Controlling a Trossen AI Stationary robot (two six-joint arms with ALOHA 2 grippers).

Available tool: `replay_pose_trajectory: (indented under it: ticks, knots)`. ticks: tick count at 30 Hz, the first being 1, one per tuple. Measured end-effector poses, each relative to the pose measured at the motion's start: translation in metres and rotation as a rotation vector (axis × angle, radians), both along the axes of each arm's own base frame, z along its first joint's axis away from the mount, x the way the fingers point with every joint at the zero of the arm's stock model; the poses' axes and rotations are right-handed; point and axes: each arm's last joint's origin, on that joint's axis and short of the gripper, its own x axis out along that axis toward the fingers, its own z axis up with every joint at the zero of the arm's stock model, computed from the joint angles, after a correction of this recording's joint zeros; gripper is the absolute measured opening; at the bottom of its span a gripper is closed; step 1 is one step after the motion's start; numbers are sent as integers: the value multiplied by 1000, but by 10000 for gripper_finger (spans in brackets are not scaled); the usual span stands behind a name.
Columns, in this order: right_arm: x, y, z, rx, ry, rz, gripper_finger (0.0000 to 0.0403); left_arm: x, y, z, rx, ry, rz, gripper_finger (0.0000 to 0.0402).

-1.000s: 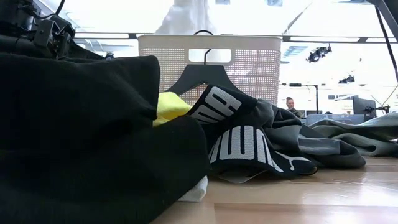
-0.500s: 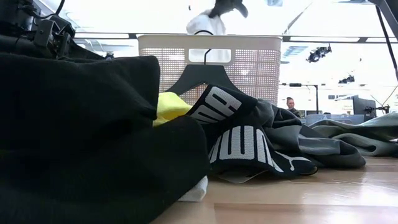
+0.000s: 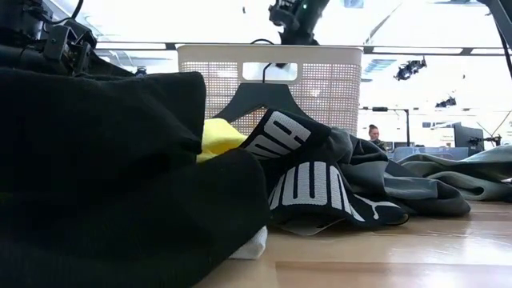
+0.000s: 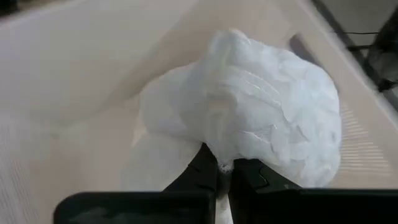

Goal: Pick & Place Cloths
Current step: Put the white dress into the white bin

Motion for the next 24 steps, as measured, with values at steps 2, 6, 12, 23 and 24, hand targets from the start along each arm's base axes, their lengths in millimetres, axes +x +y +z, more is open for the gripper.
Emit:
replay_pose_trajectory:
  ticks: [2,6,12,23,24]
  knots:
    - [1,1,-12,21,31,31,5,0,0,0,0,0,0,218]
    - [4,1,-35,49,50,68,5,0,0,0,0,-1,0,218]
    - [10,1,-67,67,42,85,5,0,0,0,0,0,0,218]
    - [16,5,-98,125,-28,111,5,0,0,0,0,0,0,218]
    - [16,6,-102,132,-30,119,5,0,0,0,0,-1,0,218]
